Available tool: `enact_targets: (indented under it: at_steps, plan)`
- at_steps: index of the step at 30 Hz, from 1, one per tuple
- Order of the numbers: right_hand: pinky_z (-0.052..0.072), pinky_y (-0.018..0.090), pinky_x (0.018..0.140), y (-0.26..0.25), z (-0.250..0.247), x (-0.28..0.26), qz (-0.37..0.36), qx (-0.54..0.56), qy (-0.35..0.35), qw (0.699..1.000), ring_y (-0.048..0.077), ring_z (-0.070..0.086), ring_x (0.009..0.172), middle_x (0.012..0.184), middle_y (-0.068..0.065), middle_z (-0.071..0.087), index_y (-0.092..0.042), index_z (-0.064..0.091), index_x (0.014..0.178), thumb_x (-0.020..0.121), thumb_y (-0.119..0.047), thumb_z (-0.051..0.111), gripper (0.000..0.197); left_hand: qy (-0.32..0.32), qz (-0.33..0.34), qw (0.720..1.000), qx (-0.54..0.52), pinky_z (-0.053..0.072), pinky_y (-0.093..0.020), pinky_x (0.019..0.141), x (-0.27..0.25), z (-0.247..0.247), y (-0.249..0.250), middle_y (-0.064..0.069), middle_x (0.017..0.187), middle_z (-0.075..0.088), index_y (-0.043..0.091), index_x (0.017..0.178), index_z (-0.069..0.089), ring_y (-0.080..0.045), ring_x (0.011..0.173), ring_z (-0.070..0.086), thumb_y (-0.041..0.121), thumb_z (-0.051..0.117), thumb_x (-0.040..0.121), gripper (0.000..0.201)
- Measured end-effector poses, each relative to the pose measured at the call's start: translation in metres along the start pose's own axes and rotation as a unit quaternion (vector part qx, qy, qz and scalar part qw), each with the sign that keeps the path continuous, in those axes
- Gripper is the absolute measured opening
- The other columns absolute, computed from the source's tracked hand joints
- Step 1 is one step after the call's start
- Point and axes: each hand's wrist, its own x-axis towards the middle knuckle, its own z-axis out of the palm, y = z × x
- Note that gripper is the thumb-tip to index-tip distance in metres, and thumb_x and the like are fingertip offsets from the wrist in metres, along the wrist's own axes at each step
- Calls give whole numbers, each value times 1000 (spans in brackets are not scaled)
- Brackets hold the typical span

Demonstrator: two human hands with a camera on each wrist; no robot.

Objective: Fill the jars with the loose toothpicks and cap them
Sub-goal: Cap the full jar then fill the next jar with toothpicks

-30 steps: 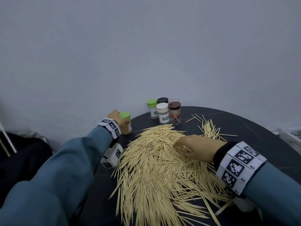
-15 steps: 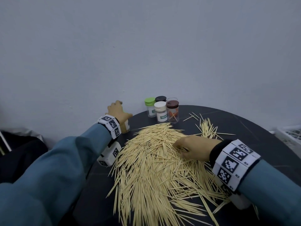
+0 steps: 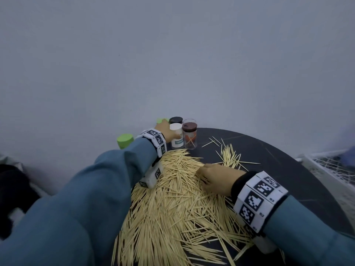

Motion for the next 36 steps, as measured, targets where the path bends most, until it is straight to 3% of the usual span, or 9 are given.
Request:
enact_targets:
  at_steps: [4, 7, 12, 16, 20, 26, 30, 34, 36]
  plan:
    - [40, 39, 103, 1, 2, 3, -1, -5, -8, 1000, 23, 44, 125, 138, 8, 43, -9, 40, 135, 95, -21, 46, 43, -5, -9, 1000, 26, 44, -32, 73, 3, 3, 7, -11, 103, 60, 3, 116, 56, -23, 88, 54, 32, 76, 76, 54]
    - [39, 40, 103, 1, 2, 3, -5, -10, -11, 1000, 24, 44, 125, 137, 8, 45, -8, 41, 134, 95, -22, 47, 42, -2, -16, 999, 41, 44, -33, 76, 5, 3, 9, -12, 105, 61, 3, 112, 59, -24, 91, 56, 31, 76, 76, 49]
    - [39, 41, 104, 1, 3, 5, -8, -13, -9, 1000, 24, 44, 126, 138, 8, 44, -8, 39, 136, 95, -22, 48, 44, 11, 8, 999, 32, 35, -26, 71, 5, 3, 9, -8, 94, 54, 13, 99, 57, -18, 86, 48, 19, 65, 87, 16]
    - [39, 40, 104, 3, 4, 5, -13, -14, -6, 1000, 23, 44, 126, 138, 7, 44, -9, 40, 136, 95, -22, 48, 44, 2, 4, 1000, -1, 38, -27, 72, 5, 0, 4, -11, 98, 60, 3, 108, 62, -21, 87, 53, 21, 68, 84, 30]
    - [39, 39, 103, 3, 5, 5, -17, -18, -4, 1000, 23, 44, 125, 137, 8, 45, -8, 40, 135, 95, -23, 47, 43, 9, -15, 1000, -21, 42, -29, 76, 1, -11, 4, -17, 114, 65, 0, 113, 61, -29, 104, 60, 30, 71, 83, 43]
    - [40, 37, 103, 2, 4, 4, -12, -11, -5, 1000, 24, 47, 122, 134, 9, 48, -6, 43, 132, 94, -20, 48, 40, 61, 25, 991, -115, 39, -25, 76, -20, -40, 13, -12, 126, 57, 2, 123, 51, -23, 110, 54, 30, 71, 83, 53]
    - [40, 38, 103, 2, 3, 4, -1, -9, -10, 1000, 25, 48, 121, 134, 10, 49, -6, 44, 132, 94, -21, 49, 41, 70, 77, 981, -161, 37, -22, 76, -55, -55, 25, -2, 119, 57, 7, 124, 51, -13, 99, 50, 29, 75, 79, 55]
    - [40, 36, 102, 0, 1, 0, -6, -9, 1, 1000, 25, 47, 122, 135, 10, 49, -7, 43, 134, 94, -19, 49, 42, 33, 121, 971, -205, 43, -23, 78, -91, -57, 34, -1, 115, 61, 12, 119, 53, -14, 98, 57, 27, 78, 75, 53]
    - [37, 34, 104, 0, -2, -4, -11, -3, 12, 1000, 24, 44, 127, 140, 9, 45, -9, 40, 138, 95, -19, 47, 45, 9, 137, 963, -231, 47, -22, 73, -109, -56, 38, -2, 109, 63, 13, 116, 53, -14, 96, 60, 26, 78, 76, 49]
